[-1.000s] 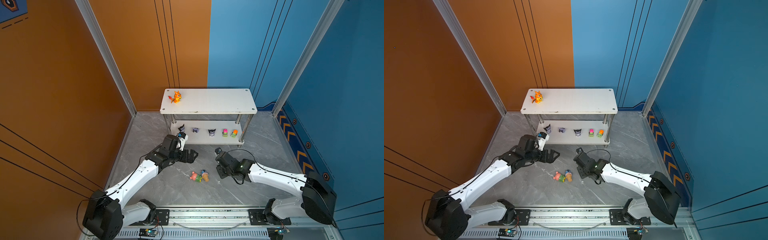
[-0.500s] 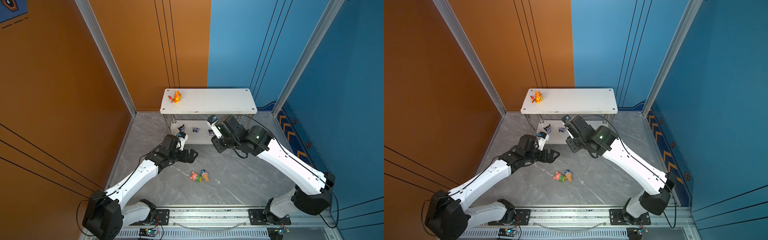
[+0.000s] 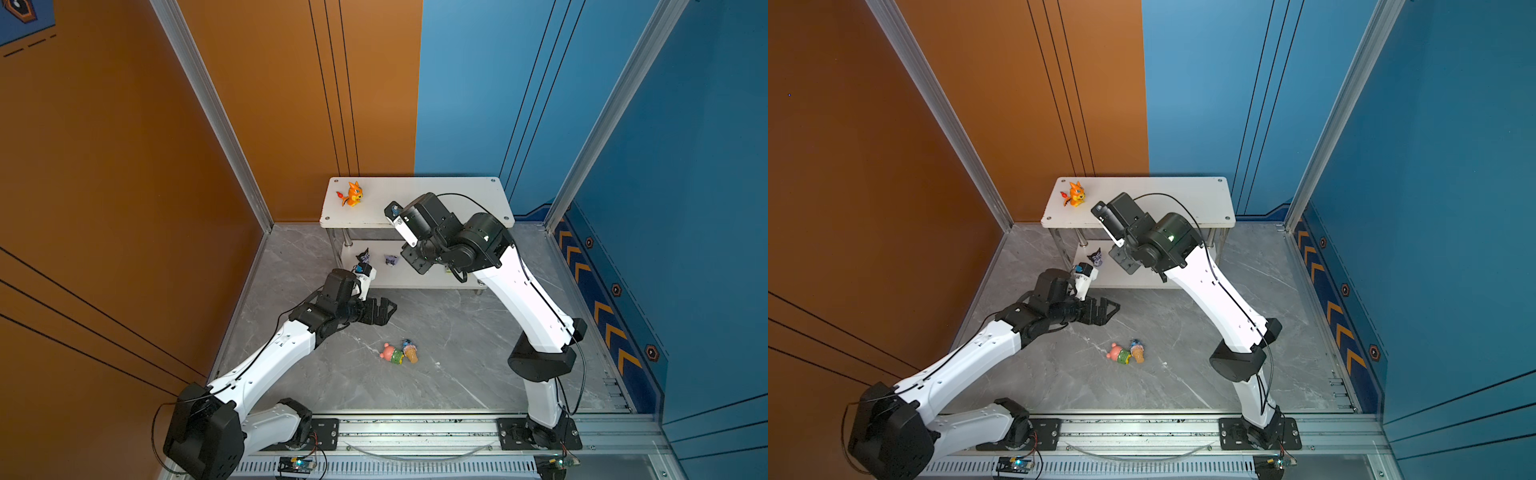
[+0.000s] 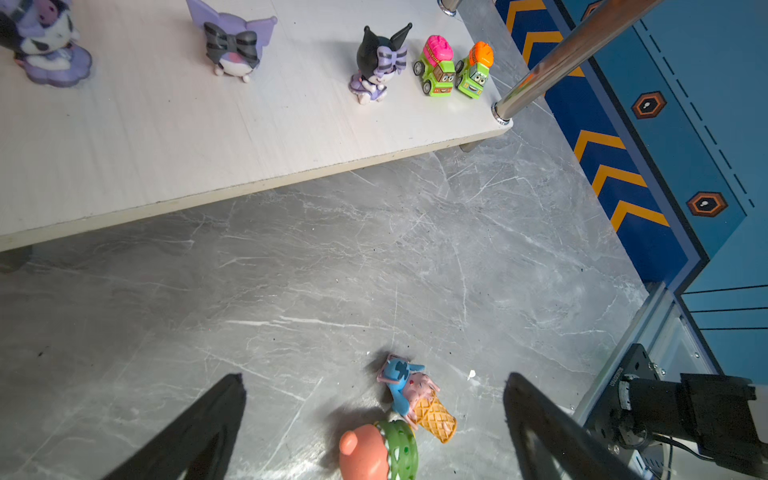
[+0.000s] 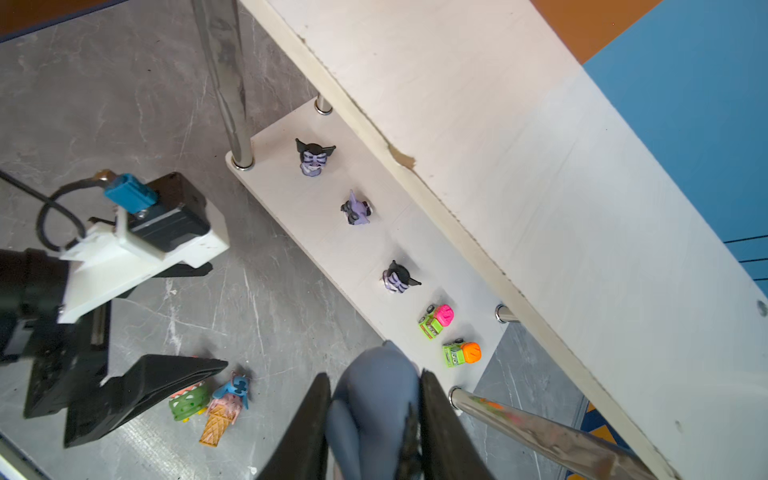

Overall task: Place and organize the plastic toys onto the shelf
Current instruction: 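Lift the Eeyore figure with the right gripper up over the top shelf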

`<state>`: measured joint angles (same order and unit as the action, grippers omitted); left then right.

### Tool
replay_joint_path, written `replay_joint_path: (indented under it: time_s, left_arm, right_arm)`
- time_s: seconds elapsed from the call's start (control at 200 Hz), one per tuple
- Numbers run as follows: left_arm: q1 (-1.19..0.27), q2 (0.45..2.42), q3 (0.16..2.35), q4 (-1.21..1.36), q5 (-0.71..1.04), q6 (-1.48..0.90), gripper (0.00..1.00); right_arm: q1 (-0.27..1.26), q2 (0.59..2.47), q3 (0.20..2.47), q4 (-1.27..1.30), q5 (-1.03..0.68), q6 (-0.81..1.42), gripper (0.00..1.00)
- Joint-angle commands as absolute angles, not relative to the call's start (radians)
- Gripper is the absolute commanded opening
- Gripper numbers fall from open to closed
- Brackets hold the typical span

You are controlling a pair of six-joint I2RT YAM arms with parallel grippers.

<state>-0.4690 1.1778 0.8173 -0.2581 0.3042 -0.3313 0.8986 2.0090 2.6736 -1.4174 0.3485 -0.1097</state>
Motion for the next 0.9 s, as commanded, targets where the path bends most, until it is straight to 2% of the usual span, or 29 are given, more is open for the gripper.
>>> replay_joint_path:
  time_s: [0.0, 0.255, 0.481, 0.891]
  left_arm:
    - [-0.456, 1.165, 0.817, -0.262, 0.327, -0.332, 0.98]
    - [-0.456, 1.188, 0.826, -0.254, 0.334, -0.334, 0.98]
    - [-0.455, 1.192, 0.835, -0.263, 0.331, -0.333, 0.98]
    - [-0.455, 1.209, 0.841, -0.264, 0.331, -0.328, 0.98]
  right_arm:
    - [0.880, 1.989, 2.710, -1.390, 0.358, -0.147, 0.24]
    - [0.813, 1.971, 2.723, -1.271, 0.279, -0.161, 0.24]
    - [0.770, 2.033, 2.767, -1.167, 0.220, -0.185, 0.21]
    - [0.708, 2.116, 2.769, -1.048, 0.151, -0.175, 0.25]
